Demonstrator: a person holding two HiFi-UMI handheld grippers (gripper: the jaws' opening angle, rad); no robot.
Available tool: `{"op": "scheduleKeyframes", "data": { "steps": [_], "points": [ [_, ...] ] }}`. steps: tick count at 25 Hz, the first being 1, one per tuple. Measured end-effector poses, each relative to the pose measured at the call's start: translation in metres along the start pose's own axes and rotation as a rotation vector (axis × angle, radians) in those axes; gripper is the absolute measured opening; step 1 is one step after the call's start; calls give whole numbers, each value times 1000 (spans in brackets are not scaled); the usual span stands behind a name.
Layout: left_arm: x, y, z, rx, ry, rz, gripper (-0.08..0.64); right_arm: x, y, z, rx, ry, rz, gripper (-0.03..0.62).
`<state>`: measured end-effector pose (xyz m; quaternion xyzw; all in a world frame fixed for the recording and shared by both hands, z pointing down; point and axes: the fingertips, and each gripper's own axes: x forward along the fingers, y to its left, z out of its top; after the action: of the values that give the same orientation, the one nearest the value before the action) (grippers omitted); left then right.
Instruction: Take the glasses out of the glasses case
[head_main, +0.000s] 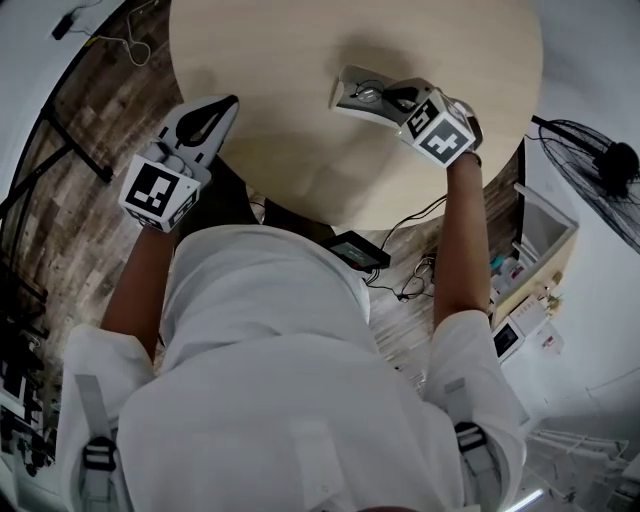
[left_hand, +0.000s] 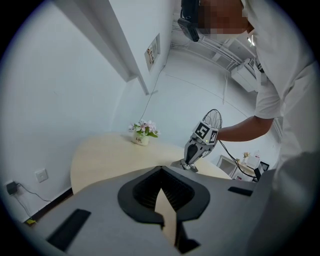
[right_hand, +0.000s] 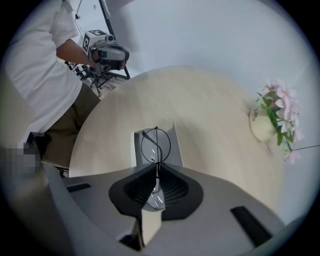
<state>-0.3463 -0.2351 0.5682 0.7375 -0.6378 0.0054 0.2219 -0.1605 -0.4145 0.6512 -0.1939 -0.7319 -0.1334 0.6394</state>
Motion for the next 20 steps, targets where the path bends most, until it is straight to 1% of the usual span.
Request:
{"op": "scheduleKeyframes", "data": {
  "steps": [4, 6, 9, 12, 14, 16, 18, 20],
  "points": [
    [-9, 9, 26, 55, -26, -53, 14, -41, -3, 24, 43, -81, -131, 35],
    [-11, 6, 40, 75, -38, -85, 14, -69, 1, 36, 79, -150, -188, 35],
    [-10, -2, 63, 108, -56, -135, 14, -123, 7, 59, 178, -332, -281, 35],
    [-11, -8, 91, 151, -88, -189, 14, -181, 16, 74, 288, -528, -413, 34],
    [-12, -16, 109, 180, -111, -220, 14, -220, 25, 77, 360, -674, -496, 34],
    [-11, -28, 127, 202, -132, -243, 14, -259, 38, 76, 423, -824, -562, 34],
    [-12, -45, 143, 222, -155, -262, 14, -297, 55, 72, 451, -949, -622, 34],
    [-15, -65, 159, 245, -180, -279, 14, -332, 77, 64, 466, -1049, -694, 34]
  ]
}}
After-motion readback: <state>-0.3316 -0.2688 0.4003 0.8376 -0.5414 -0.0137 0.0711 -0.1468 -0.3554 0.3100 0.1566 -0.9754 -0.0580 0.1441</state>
